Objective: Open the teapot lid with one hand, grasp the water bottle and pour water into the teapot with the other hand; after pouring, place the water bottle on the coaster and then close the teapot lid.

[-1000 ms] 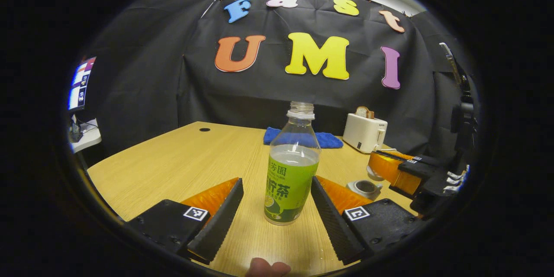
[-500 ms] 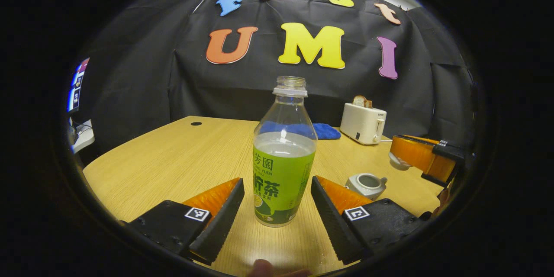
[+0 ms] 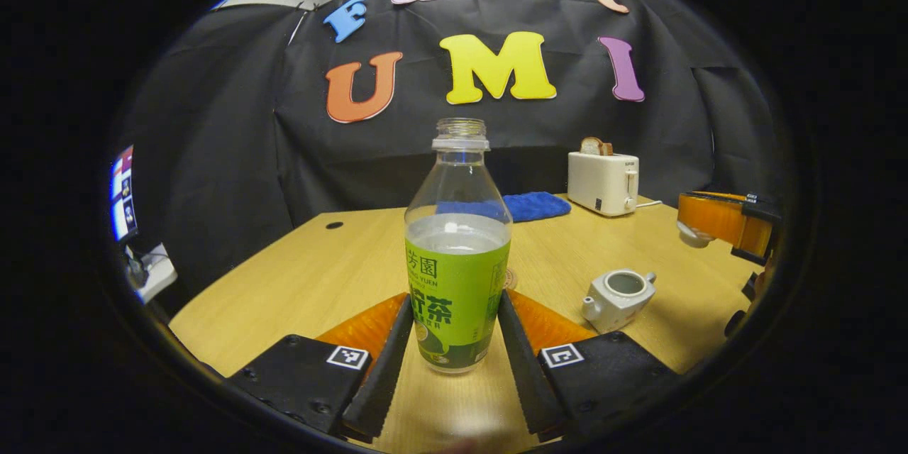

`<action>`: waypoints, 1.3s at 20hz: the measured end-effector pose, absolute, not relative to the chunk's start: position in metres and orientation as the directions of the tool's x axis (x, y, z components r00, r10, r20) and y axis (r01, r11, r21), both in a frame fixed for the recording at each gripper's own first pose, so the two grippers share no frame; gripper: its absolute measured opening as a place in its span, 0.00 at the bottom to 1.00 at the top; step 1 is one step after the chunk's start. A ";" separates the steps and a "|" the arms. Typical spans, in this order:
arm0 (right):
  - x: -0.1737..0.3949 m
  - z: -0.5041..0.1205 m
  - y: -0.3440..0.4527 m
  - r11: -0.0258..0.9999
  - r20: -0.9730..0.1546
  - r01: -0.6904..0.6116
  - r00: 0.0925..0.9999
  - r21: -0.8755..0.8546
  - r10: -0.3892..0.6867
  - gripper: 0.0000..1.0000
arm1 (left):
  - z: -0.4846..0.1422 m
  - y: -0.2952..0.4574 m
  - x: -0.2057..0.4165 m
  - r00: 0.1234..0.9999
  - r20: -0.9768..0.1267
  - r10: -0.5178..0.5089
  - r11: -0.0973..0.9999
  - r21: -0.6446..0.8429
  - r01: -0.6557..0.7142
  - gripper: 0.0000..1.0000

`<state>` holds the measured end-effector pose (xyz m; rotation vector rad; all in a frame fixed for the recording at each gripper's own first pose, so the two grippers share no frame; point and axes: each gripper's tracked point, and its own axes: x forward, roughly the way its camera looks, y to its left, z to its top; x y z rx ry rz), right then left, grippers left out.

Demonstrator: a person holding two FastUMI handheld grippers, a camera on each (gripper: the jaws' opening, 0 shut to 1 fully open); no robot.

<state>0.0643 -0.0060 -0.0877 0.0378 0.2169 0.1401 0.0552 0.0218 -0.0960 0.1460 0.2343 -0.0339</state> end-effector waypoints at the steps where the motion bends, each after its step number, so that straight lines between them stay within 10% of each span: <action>1: 0.064 -0.086 -0.009 0.989 -0.213 -0.135 0.966 0.057 0.144 0.00 | -0.091 0.025 0.055 0.973 -0.231 0.001 0.978 0.201 0.047 0.73; 13: 0.052 -0.087 -0.054 0.990 -0.217 -0.120 0.967 0.076 0.134 0.00 | -0.067 0.038 0.063 0.967 -0.221 0.126 0.480 0.867 0.135 0.71; 26: 0.042 -0.099 -0.090 0.991 -0.218 -0.109 0.968 0.081 0.124 0.00 | -0.069 -0.001 0.067 0.958 -0.262 0.115 0.003 0.965 0.264 0.71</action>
